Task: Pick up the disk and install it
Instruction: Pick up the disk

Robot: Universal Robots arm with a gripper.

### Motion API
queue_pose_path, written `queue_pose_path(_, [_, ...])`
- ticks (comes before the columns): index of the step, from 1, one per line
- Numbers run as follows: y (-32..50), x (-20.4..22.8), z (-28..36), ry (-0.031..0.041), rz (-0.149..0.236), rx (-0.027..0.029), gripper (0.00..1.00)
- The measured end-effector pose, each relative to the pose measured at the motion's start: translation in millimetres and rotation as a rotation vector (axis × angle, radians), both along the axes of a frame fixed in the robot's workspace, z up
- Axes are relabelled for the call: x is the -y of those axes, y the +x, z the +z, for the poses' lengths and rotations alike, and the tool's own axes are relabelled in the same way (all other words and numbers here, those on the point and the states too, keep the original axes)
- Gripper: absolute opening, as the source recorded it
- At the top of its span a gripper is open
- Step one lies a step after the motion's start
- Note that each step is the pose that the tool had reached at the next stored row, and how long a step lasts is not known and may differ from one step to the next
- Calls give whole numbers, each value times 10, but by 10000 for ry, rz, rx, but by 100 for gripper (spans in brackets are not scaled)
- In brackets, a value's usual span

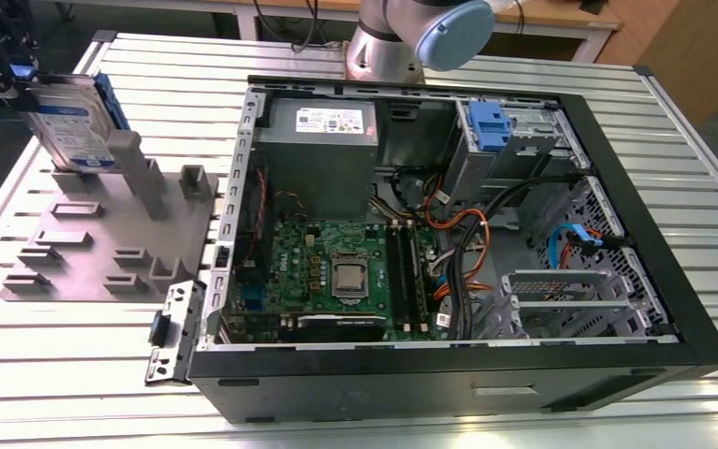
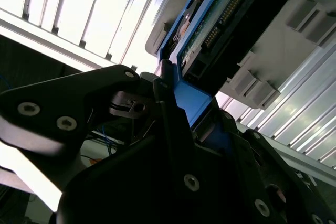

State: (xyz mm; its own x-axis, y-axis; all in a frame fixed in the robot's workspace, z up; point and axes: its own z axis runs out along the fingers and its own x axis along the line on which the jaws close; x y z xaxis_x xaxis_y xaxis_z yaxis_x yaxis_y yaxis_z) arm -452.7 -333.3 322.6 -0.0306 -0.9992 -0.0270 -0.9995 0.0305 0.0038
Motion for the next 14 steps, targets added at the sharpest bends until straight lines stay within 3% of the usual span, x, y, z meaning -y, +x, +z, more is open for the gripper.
queue_pose_path(14, [0, 0, 50, 0, 0, -1, 37])
